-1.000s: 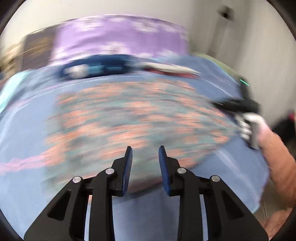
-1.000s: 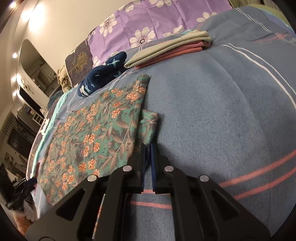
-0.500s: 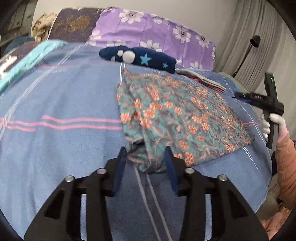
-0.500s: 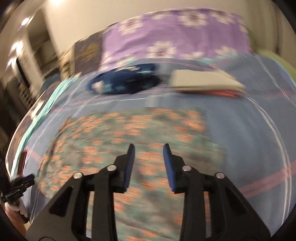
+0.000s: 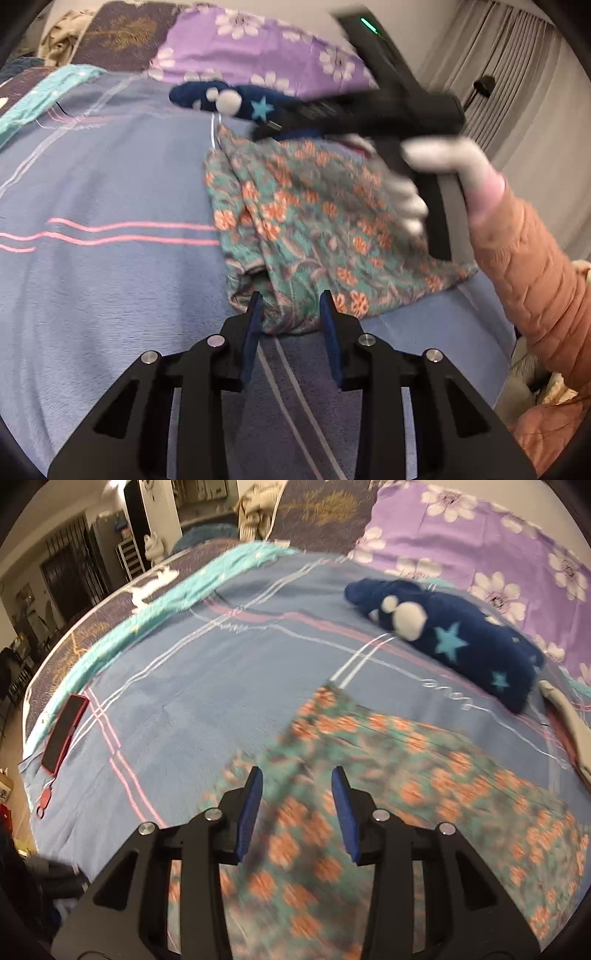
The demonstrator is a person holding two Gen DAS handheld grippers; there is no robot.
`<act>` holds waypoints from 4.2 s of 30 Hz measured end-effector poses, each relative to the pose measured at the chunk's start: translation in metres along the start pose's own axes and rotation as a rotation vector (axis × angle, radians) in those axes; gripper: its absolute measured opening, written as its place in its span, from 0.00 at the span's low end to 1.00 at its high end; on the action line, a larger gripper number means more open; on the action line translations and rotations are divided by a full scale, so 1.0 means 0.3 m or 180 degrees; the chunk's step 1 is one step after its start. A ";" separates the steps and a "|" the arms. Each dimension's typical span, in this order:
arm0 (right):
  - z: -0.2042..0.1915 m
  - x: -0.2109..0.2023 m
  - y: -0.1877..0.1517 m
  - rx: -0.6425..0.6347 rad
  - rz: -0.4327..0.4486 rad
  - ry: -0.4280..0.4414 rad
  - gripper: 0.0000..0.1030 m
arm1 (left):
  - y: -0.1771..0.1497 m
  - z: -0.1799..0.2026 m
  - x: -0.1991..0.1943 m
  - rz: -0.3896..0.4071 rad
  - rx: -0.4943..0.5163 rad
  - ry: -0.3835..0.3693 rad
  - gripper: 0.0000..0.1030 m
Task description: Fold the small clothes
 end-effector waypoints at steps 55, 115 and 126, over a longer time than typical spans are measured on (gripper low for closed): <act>0.039 -0.150 -0.090 0.0270 0.0282 -0.0015 0.36 | 0.125 -0.033 -0.101 0.0377 -0.0065 -0.0165 0.05; 0.201 -0.626 -0.562 0.0150 0.0654 -0.0705 0.52 | 0.089 -0.010 0.047 0.0001 0.0367 0.0685 0.58; -0.114 -0.502 -0.541 -0.0637 0.0498 -0.0361 0.59 | 0.062 -0.094 0.028 -0.0012 0.0028 0.0582 0.60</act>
Point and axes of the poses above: each gripper's, at about its wrist camera, not at the fingertips, and x roughly the way its jaws point, z to its right, y to its top, the point moved 9 cm from there along x, roughly the way its jaws point, and after that the axes turned 11 degrees about z, right-handed, at the moved point
